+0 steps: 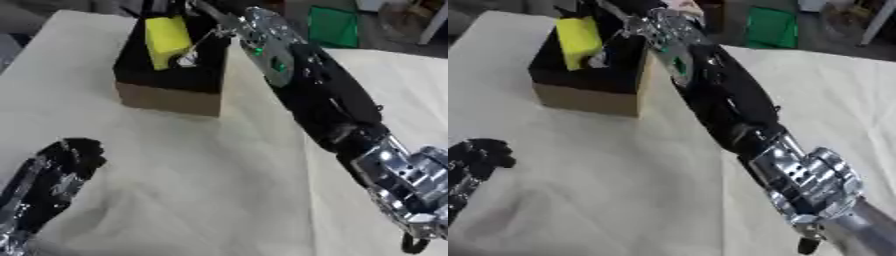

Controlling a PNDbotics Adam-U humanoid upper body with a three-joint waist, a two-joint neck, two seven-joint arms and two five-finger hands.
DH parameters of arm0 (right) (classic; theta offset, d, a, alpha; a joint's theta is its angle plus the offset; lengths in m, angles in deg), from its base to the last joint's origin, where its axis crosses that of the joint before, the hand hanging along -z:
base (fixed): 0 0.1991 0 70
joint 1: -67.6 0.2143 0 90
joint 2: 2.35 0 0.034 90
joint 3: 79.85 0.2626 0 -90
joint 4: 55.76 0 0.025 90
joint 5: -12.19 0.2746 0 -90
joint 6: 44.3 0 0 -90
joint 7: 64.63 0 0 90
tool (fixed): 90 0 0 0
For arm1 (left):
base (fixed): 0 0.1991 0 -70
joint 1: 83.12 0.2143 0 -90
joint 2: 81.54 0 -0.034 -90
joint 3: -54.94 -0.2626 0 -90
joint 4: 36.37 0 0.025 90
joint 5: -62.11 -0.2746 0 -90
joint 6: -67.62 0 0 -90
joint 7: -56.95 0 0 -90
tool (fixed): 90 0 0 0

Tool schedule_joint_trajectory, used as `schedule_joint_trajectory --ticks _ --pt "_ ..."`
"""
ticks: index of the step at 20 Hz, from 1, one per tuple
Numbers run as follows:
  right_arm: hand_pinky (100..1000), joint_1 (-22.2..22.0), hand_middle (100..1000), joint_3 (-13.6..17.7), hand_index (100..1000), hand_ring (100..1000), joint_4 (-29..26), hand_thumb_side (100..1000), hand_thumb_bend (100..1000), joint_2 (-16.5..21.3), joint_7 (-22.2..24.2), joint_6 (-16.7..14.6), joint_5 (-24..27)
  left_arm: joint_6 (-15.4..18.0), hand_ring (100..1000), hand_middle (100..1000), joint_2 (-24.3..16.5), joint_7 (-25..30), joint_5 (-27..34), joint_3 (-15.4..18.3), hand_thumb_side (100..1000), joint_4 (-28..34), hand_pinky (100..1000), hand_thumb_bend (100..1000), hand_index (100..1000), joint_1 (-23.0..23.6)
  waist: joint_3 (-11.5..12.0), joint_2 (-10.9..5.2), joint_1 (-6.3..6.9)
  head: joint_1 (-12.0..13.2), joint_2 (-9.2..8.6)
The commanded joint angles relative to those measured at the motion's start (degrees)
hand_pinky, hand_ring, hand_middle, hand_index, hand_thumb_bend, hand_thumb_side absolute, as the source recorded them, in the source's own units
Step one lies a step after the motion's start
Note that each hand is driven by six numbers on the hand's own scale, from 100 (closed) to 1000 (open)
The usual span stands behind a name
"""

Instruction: Pick up objects on the table and place them in the box.

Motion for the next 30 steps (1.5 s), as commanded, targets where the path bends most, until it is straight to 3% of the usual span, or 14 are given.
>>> schedule_joint_trajectory --ticks 1,6,11,17,20,23,30 --pt "732 0.9 650 0.7 808 752 0.2 316 657 0.4 -1.6 1.0 -2.2 0.1 609 589 -0.1 0.2 0.3 -0.1 583 0.7 671 481 704 -0.7 0.0 -0.79 0.38 0.0 -0.66" --pt "753 0.6 774 1.1 871 791 1.1 314 695 0.4 -3.2 3.7 -4.8 0.1 609 589 -0.1 0.1 0.2 0.0 585 0.7 671 481 704 -0.7 -0.2 -0.67 0.37 0.0 -0.61" --pt "760 0.2 796 1.5 878 798 2.0 312 703 0.5 -5.5 6.4 -6.7 0.1 609 589 0.0 0.1 0.3 0.1 583 0.8 671 481 704 -0.6 -0.6 -0.75 0.46 0.3 -0.59" --pt "742 -0.3 771 1.2 874 785 0.7 281 698 1.3 -6.2 6.9 -5.0 0.1 609 589 0.0 -0.1 0.3 0.3 583 0.7 672 481 703 -0.2 -1.7 -1.06 0.85 0.7 -0.28" --pt "723 -1.2 750 0.6 869 770 -2.2 255 693 2.7 -4.8 7.3 1.0 0.1 609 589 0.0 -0.5 0.2 0.7 583 0.7 672 481 702 0.3 -3.3 -1.38 1.26 1.3 0.0" --pt "701 -2.8 730 -0.3 864 753 -7.0 236 653 4.9 -2.8 8.6 10.2 0.1 609 589 0.0 -1.1 0.1 1.3 580 0.7 672 481 702 0.9 -5.4 -1.7 1.63 2.0 0.45" --pt "636 -10.0 670 -1.2 838 703 -25.3 222 431 12.9 -1.6 16.5 36.0 0.2 609 588 -0.1 -2.9 -0.3 3.2 577 0.7 672 482 702 2.2 -10.9 -2.13 2.64 4.6 1.28"
